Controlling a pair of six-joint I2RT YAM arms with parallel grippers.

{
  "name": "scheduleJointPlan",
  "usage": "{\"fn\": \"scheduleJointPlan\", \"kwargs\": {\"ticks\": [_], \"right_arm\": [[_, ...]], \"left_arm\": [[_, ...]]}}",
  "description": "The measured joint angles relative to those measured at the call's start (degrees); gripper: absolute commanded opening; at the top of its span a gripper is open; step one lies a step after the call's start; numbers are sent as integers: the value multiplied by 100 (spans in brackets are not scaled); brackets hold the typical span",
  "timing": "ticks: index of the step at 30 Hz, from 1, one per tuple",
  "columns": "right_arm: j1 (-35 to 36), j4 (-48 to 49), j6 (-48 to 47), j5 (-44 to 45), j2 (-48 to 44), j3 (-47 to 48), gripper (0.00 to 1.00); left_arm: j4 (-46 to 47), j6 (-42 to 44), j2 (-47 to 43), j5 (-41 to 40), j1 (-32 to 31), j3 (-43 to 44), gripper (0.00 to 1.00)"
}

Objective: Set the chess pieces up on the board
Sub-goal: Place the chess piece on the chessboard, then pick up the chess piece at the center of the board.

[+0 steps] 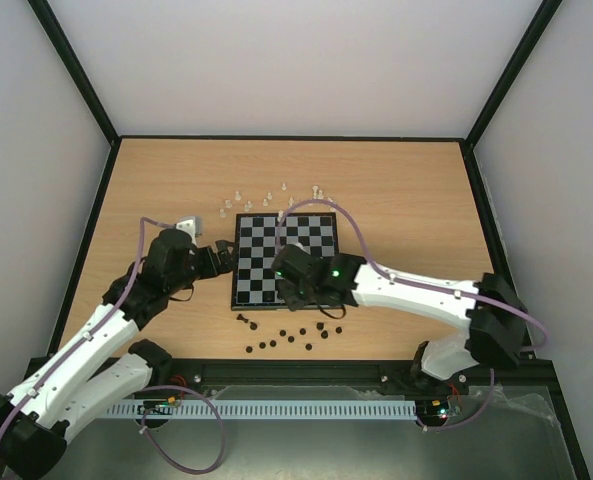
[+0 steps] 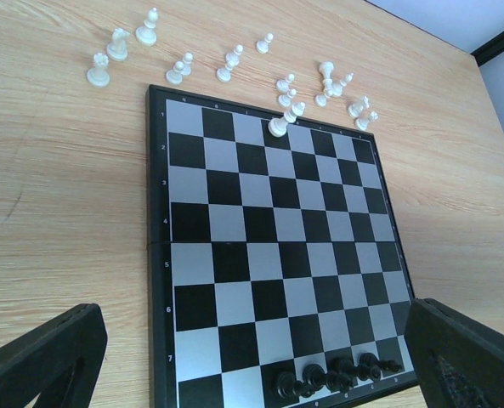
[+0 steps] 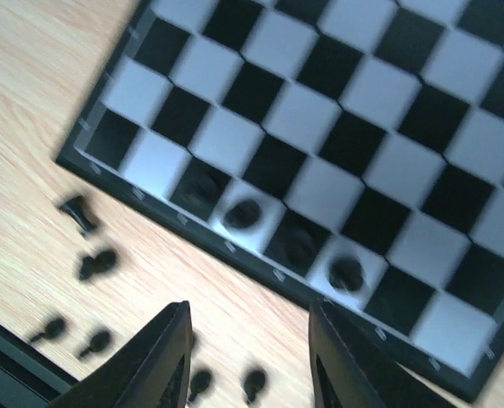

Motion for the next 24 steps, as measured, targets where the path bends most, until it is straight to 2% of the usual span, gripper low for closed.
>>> {"fn": "scheduleJointPlan", "kwargs": {"ticks": [3,9,17,24], "right_arm": [[0,-109,238,46,-555,-662,45],[0,-153,704,-22,-1152,-1622,45],[0,70,933,-256,-1027,-2114,44],[0,339,949,-334,-684,-2173,35]], "left_arm": [[61,15,48,52,0,0,99],[203,37,144,149,0,0,99],[249,55,208,175,0,-4,99],[295,55,236,175,0,-59,99]]}}
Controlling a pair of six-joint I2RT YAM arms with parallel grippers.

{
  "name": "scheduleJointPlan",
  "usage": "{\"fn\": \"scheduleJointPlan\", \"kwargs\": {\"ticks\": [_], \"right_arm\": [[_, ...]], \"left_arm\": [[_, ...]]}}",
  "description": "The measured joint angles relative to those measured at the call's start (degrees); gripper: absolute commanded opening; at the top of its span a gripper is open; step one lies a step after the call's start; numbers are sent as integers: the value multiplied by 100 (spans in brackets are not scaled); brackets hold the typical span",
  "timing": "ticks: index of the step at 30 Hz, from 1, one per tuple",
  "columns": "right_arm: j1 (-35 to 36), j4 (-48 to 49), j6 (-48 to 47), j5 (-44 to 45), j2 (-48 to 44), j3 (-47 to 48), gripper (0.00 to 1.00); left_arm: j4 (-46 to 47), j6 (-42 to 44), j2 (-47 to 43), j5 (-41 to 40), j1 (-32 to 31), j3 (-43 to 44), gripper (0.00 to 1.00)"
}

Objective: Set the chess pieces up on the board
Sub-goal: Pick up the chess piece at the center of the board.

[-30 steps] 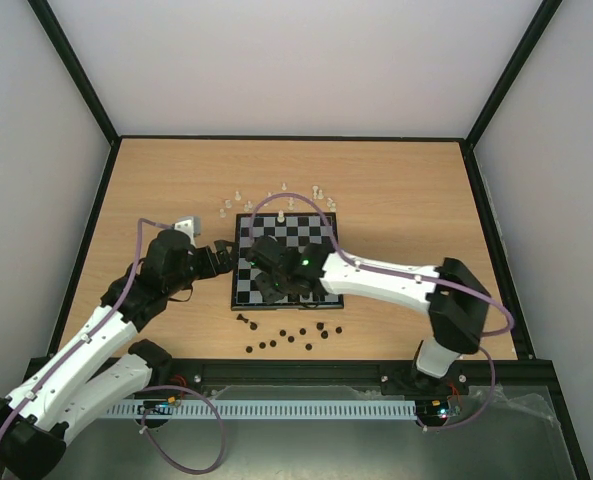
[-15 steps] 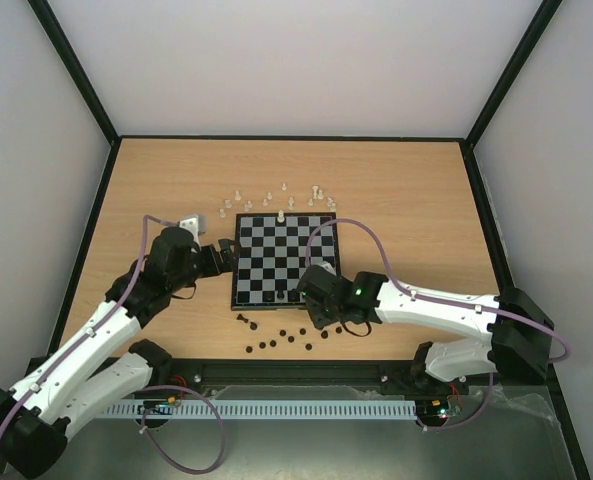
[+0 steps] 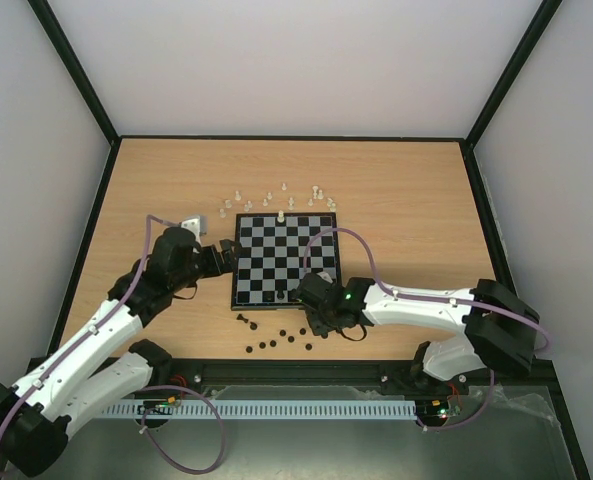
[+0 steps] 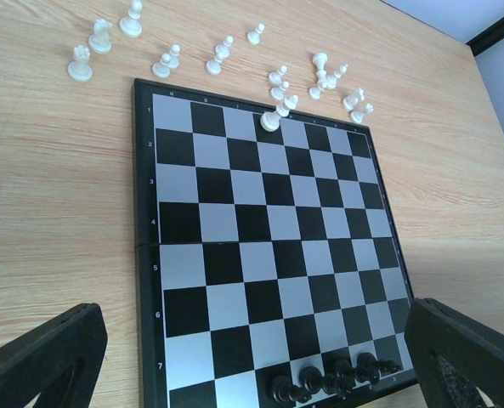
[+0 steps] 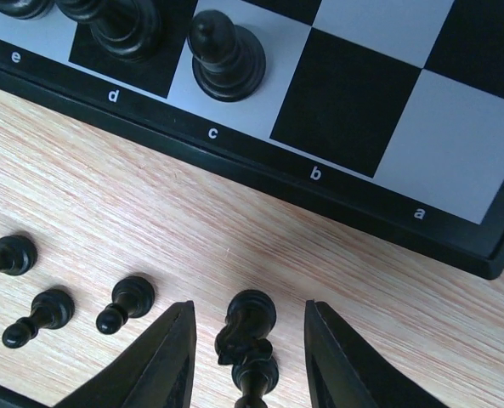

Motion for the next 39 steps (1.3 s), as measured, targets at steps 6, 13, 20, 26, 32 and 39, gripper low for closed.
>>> {"fn": "scheduleJointPlan", "kwargs": {"ticks": [6,13,20,26,32,39], "right_arm": [[0,83,-2,-37,212,0,31],[0,107,0,-42,247,-4,23],[0,109,-9,-42,297,-4,17],[0,111,-31,-9,306,-2,15],[0,83,-74,101,308,109,14],[0,-4,-90,216,302,234,30]], "left_arm": [[50,2,68,2,0,-31,99],[131,2,87,4,0,-35,99],[173,0,109,26,0,-50,99],[170,0,111,28,0,-72,99],[170,0,125,28,0,-72,99],[173,0,136,28,0,-72,99]]}}
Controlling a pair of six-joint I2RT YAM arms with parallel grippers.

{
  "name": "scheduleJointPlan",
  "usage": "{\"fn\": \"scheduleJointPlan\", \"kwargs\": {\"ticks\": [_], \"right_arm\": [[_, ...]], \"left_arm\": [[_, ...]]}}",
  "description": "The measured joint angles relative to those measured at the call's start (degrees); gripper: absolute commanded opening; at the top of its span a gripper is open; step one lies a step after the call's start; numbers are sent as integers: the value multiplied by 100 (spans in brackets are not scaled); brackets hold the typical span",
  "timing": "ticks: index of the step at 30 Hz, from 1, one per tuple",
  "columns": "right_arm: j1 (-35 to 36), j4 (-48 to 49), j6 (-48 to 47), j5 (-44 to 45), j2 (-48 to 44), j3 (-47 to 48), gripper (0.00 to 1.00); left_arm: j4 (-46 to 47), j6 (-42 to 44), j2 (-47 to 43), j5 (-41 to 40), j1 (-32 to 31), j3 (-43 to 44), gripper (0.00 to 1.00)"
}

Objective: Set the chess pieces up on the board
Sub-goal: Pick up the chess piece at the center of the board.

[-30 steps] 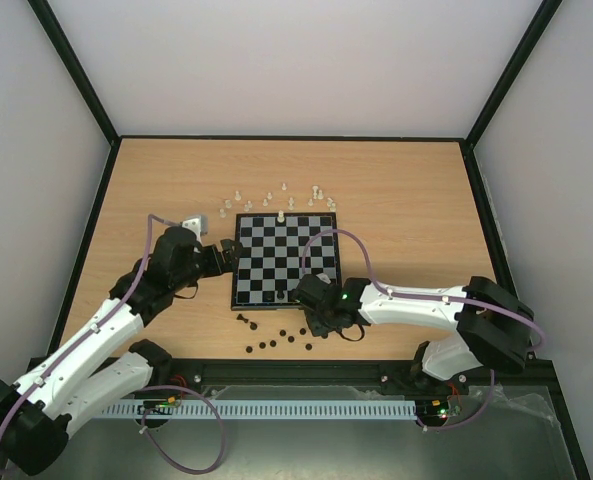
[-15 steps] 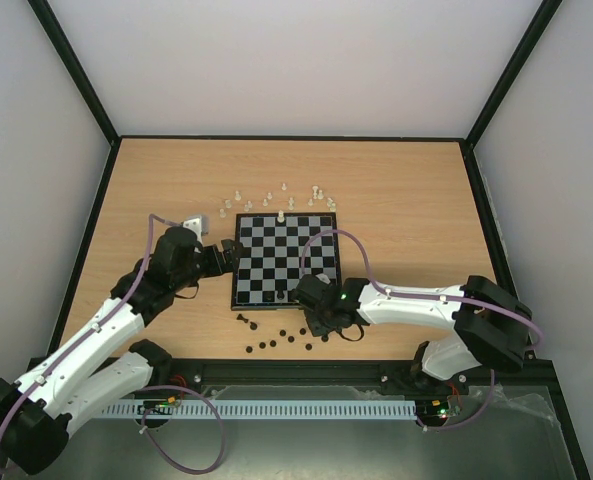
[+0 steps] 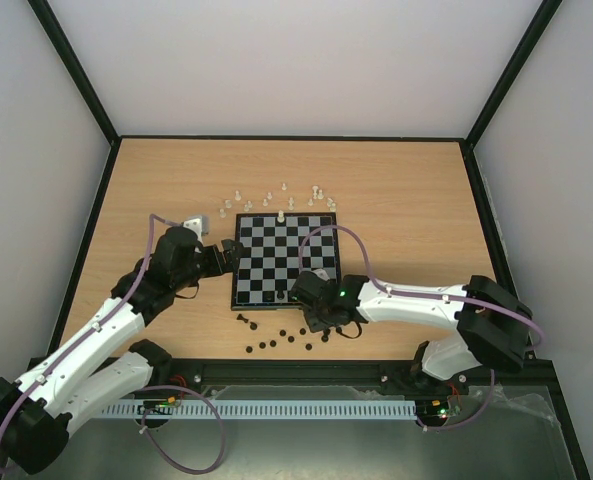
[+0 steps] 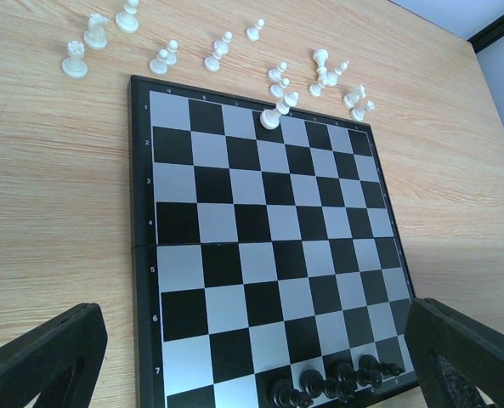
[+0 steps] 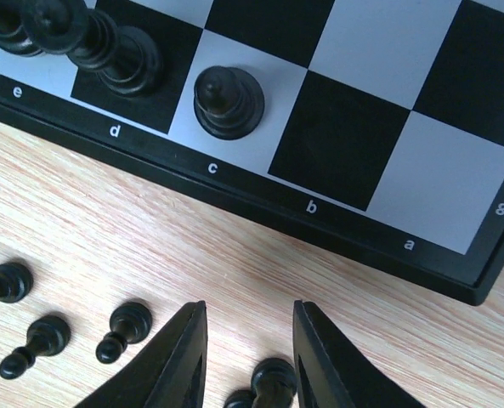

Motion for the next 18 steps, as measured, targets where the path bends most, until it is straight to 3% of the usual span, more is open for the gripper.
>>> {"fn": "scheduleJointPlan", "kwargs": {"ticks": [18], "right_arm": [[0,-146,46,-282,-614,-442,28]], "left_arm": [[90,-4,109,59,0,-127,99]]}}
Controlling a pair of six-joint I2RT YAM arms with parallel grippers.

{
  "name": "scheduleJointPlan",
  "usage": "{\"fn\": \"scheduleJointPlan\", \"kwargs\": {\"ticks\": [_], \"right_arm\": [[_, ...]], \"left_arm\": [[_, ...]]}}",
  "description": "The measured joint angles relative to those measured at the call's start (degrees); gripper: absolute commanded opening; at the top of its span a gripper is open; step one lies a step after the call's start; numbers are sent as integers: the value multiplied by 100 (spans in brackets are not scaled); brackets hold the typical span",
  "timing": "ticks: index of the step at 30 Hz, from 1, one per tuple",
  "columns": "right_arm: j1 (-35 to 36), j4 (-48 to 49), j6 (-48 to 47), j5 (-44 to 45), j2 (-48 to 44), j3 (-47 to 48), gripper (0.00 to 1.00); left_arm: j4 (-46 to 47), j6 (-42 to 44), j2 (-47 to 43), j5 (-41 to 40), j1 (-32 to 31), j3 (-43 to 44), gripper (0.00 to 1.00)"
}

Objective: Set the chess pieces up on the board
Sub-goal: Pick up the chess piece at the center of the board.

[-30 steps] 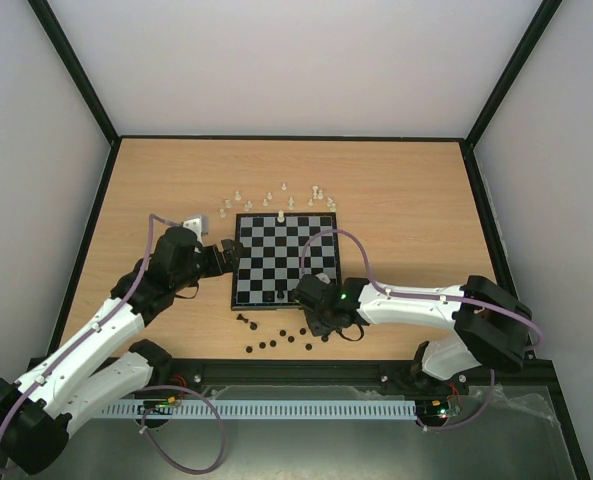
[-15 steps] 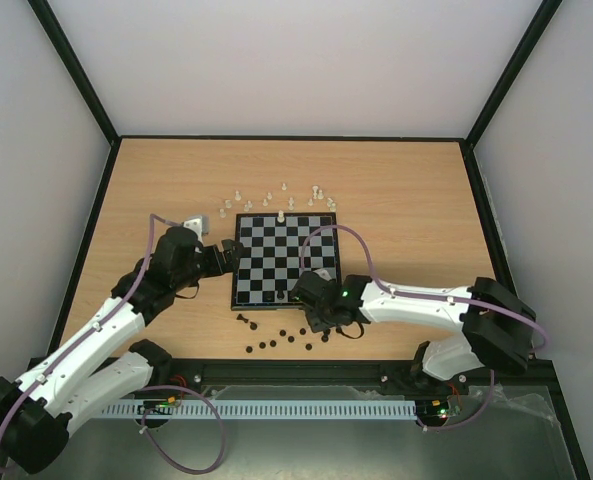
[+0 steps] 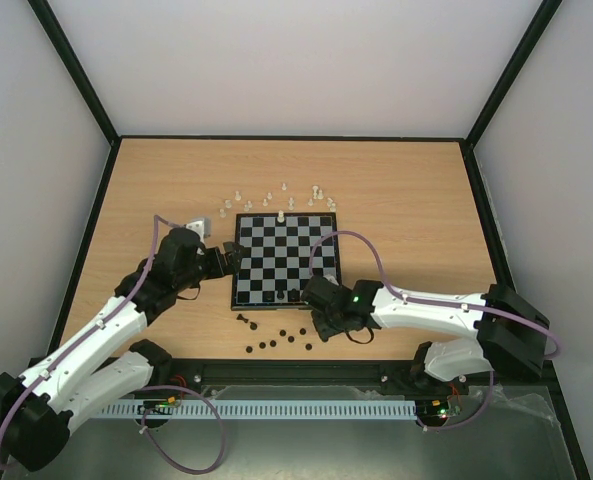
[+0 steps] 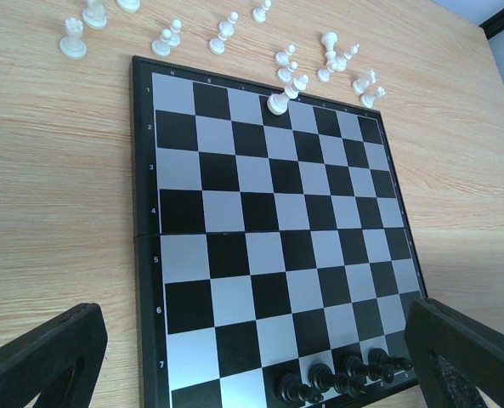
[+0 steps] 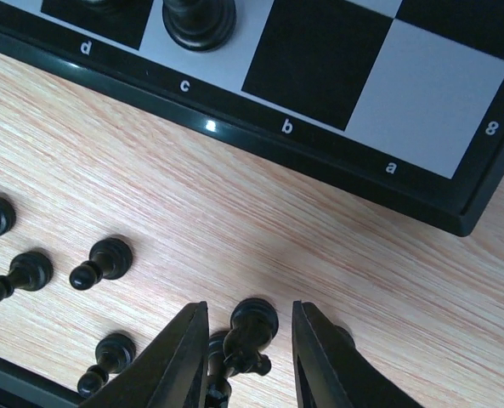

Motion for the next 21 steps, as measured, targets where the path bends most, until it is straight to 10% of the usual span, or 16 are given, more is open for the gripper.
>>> {"fn": "scheduleJointPlan", "kwargs": {"ticks": [21], "right_arm": [[4,46,2,-87,170,-129,17]], "left_arm": [[105,-4,46,0,0,-24,99]]}}
